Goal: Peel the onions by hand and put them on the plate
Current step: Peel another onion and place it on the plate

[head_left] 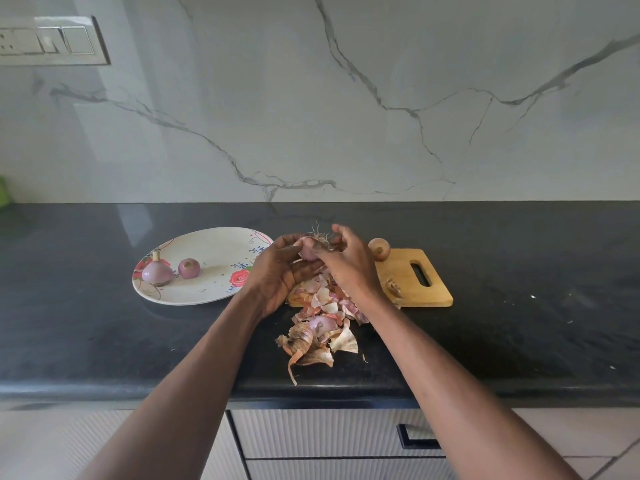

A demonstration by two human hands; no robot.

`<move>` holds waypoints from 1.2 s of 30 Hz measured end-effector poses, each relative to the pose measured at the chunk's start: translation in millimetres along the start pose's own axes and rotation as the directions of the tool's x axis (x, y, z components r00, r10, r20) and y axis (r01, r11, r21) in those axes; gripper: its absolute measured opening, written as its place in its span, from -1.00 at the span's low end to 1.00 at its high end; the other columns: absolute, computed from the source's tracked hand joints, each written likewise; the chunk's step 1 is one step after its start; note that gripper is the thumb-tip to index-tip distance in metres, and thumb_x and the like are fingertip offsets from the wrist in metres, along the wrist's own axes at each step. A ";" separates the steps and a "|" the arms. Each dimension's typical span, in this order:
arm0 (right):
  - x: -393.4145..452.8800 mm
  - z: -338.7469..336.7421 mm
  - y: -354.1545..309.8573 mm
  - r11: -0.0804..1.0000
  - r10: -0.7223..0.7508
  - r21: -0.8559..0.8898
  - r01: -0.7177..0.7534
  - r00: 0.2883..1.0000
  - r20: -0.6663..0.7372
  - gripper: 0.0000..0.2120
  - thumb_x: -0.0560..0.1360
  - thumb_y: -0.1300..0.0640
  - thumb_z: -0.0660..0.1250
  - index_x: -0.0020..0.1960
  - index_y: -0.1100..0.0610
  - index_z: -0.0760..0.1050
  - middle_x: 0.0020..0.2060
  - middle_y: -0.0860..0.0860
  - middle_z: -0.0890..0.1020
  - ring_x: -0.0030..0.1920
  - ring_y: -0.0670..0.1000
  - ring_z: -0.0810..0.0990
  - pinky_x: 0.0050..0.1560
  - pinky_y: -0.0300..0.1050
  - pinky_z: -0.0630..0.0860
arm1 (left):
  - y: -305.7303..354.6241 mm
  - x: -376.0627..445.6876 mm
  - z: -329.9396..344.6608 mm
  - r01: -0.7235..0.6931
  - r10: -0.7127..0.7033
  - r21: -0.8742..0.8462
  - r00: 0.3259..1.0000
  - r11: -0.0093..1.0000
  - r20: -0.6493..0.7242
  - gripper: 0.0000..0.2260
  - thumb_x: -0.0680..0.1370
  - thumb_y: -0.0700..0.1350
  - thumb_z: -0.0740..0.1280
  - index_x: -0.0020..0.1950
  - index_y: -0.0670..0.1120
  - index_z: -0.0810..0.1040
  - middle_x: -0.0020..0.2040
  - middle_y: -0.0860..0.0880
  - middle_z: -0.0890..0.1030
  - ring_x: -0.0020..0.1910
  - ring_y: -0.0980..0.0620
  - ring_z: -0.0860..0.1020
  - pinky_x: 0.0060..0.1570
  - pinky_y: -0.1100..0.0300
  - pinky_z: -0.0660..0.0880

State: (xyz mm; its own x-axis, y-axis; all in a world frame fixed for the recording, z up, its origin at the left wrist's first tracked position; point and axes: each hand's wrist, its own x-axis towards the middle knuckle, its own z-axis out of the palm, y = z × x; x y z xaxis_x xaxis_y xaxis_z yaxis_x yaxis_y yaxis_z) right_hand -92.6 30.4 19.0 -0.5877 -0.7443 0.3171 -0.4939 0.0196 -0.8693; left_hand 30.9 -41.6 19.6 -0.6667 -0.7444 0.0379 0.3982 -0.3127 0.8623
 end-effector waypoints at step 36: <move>-2.8 -10.0 -14.2 0.688 0.275 0.668 -0.281 0.954 0.118 -0.82 0.56 0.34 0.33 -0.18 0.17 0.43 -0.39 0.05 0.48 -0.52 -0.11 0.37 -0.62 -0.29 0.20 | -4.2 0.4 -1.7 -0.060 0.060 0.033 0.998 0.998 -0.010 -0.84 0.63 -0.28 0.29 0.16 -0.26 0.60 0.01 -0.25 0.66 -0.08 -0.13 0.70 -0.01 0.06 0.67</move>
State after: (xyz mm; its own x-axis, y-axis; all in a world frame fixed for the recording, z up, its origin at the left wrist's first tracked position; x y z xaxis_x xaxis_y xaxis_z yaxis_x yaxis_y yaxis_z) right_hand -90.4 38.8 34.2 -0.6213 -0.7834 0.0184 0.2536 -0.2233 -0.9412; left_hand 30.0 -41.6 15.2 -0.6352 -0.7677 0.0846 0.4163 -0.2480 0.8747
